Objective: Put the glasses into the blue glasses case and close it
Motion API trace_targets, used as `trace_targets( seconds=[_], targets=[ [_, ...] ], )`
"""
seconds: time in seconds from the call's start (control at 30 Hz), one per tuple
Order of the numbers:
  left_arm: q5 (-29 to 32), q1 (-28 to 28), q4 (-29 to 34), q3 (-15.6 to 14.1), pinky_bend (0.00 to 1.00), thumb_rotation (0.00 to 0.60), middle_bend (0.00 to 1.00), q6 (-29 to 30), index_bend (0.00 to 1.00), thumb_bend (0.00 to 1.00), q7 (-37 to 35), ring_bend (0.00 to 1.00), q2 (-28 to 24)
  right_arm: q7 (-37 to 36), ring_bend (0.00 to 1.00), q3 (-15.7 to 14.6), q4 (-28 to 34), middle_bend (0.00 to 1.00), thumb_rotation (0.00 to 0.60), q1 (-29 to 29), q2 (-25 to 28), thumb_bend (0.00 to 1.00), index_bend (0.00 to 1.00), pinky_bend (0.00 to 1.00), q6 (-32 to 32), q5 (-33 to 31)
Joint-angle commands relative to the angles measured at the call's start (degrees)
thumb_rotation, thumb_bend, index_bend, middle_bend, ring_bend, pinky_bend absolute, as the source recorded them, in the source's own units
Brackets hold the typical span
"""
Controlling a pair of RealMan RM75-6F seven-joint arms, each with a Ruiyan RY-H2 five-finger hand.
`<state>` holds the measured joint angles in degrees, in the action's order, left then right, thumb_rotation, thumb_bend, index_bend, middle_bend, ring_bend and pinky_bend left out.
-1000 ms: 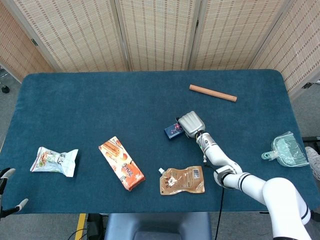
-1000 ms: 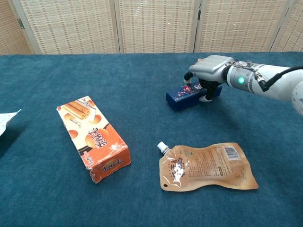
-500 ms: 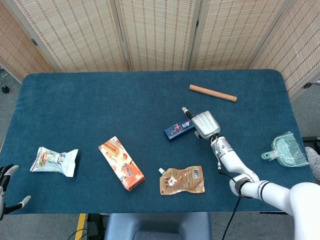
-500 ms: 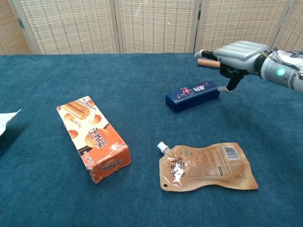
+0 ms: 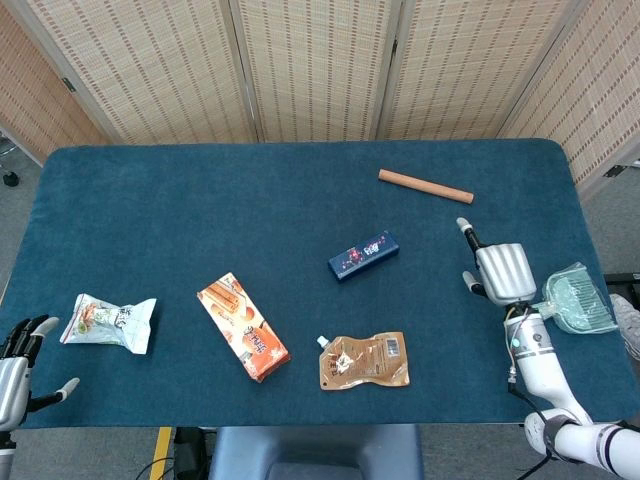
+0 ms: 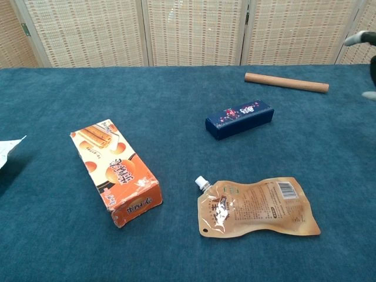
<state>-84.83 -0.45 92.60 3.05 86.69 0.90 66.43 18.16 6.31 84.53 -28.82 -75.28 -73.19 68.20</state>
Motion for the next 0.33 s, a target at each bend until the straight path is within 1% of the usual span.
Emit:
trace_targets(
  seconds=[0.03, 0.17, 0.33],
  targets=[
    [0.40, -0.64, 0.26, 0.59, 0.26, 0.600, 0.15, -0.33, 0.17, 0.19, 0.47, 0.10, 0.64, -3.40, 0.54, -1.51, 2.16, 0.51, 0.600, 4.40, 2.68, 0.30, 0.10, 0.68, -3.31, 0.70],
    [0.51, -1.42, 0.17, 0.99, 0.26, 0.600, 0.15, -0.62, 0.17, 0.19, 1.93, 0.10, 1.49, -6.29, 0.46, -2.84, 3.24, 0.48, 0.600, 8.09, 4.51, 0.30, 0.10, 0.59, -6.23, 2.50],
    [0.11, -2.26, 0.50, 1.45, 0.26, 0.600, 0.15, -0.48, 0.17, 0.19, 2.72, 0.10, 2.30, -9.30, 0.45, -4.36, 4.03, 0.49, 0.600, 12.23, 5.76, 0.30, 0.13, 0.58, -10.20, 5.72]
  ],
)
